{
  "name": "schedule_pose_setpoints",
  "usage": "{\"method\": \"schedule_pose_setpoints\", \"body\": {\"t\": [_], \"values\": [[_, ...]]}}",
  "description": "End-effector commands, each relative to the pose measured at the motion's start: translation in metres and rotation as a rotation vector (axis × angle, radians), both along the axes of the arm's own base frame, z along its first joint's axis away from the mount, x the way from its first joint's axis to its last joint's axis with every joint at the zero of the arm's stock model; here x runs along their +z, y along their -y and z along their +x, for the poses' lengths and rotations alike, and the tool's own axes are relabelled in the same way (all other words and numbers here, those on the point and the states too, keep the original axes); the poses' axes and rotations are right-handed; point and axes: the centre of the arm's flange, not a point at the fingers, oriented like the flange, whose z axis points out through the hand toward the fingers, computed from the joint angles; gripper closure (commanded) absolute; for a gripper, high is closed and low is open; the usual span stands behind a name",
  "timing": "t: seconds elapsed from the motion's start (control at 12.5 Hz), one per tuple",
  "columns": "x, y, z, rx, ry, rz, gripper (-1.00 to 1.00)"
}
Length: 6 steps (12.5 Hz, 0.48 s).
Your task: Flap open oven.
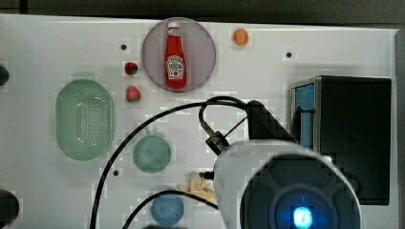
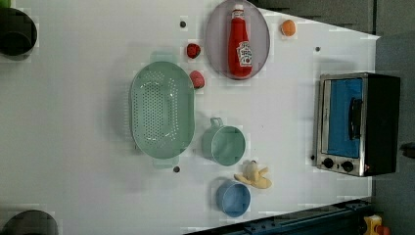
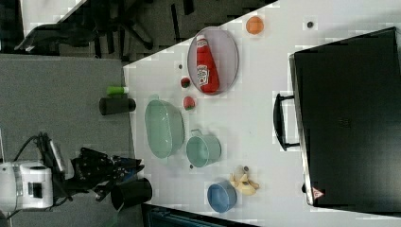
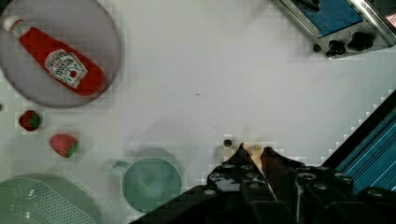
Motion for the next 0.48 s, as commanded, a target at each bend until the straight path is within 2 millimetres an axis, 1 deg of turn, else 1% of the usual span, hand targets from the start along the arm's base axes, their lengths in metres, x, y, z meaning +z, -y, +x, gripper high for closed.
{"method": "schedule_pose_setpoints", "body": {"t": [0.08,0.24,0.48], "values": [[-0.019,0.019,0.001,0.100,-0.026,0.015,0.65],[-0.034,0.034,0.007,0.199,-0.020,0.013,0.65],[-0.060,0.066,0.015,0.382,0.033,-0.009,0.65]]}}
